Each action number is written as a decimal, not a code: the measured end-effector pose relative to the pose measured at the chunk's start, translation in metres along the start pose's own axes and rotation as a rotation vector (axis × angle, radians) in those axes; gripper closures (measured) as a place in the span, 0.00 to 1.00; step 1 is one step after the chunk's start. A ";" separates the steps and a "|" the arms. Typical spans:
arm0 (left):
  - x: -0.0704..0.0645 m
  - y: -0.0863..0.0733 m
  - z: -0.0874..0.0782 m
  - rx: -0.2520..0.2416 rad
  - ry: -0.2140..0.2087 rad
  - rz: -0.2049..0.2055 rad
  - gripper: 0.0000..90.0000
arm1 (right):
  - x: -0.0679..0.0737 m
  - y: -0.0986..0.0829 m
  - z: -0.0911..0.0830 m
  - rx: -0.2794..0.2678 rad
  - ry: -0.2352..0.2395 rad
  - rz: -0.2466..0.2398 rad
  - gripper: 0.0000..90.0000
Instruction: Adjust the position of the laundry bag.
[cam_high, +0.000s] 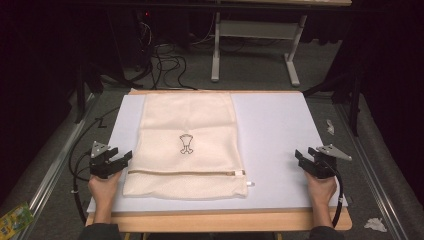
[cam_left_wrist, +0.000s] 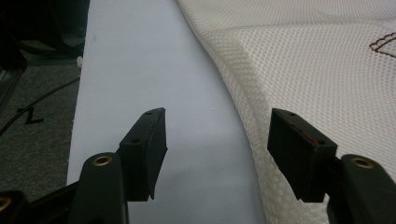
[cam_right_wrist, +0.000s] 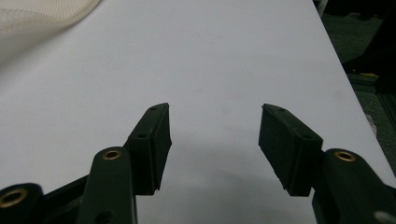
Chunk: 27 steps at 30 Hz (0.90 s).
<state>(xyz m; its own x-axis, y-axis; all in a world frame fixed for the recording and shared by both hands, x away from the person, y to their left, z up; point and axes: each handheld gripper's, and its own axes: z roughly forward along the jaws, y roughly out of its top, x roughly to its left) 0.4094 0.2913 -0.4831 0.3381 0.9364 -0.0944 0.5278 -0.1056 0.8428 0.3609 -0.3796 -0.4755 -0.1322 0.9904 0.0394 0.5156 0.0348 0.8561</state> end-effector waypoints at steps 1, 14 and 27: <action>0.000 0.000 0.000 0.002 -0.003 0.000 0.42 | 0.000 0.000 0.000 0.005 -0.001 0.002 0.49; 0.002 -0.001 -0.002 -0.024 -0.012 -0.016 0.43 | 0.003 0.001 0.002 0.028 0.002 -0.026 0.49; 0.001 -0.002 -0.004 -0.043 -0.009 -0.011 0.40 | 0.003 0.001 0.004 0.045 0.010 -0.038 0.49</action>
<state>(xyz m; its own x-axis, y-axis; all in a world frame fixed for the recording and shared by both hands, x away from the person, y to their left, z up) 0.4057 0.2935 -0.4826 0.3392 0.9344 -0.1084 0.4975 -0.0804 0.8637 0.3644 -0.3760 -0.4761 -0.1610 0.9869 0.0129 0.5474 0.0784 0.8332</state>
